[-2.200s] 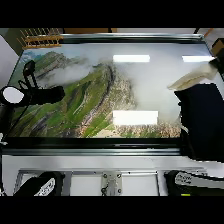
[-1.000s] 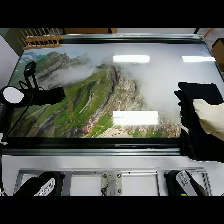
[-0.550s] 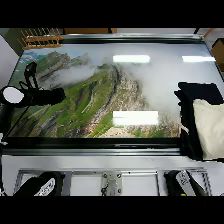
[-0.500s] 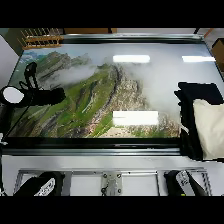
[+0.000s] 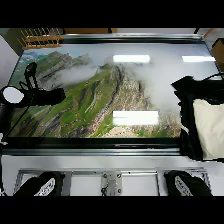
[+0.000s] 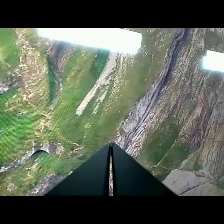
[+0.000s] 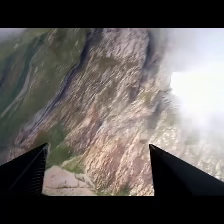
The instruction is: Fold the clothes and pants, and hang the long-sleeved shirts on hangers.
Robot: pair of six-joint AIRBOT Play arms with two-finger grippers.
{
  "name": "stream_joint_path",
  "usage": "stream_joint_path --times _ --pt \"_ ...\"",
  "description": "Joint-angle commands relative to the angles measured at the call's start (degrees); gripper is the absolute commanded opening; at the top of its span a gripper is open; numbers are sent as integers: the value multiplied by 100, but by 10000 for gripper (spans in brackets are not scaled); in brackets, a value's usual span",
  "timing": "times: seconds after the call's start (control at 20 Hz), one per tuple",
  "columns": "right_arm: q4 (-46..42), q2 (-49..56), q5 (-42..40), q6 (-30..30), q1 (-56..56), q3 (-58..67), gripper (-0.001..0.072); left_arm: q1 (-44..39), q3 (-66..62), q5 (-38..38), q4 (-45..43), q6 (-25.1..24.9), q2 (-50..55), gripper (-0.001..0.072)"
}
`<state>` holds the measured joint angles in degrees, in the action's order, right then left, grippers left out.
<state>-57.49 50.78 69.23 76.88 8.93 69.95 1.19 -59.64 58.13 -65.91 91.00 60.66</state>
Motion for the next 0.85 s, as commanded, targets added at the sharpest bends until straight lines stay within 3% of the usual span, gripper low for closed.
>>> stream_joint_path --times 0.0,0.05,0.8 --pt "-286 35 24 -61 -933 -28 304 0 0 15 -2 2 -4 6" --pt "-289 31 24 -50 -953 -28 15 0 0 15 -2 2 -4 6" --pt "-284 31 44 -44 -951 -28 19 0 0 15 -2 2 -4 6"
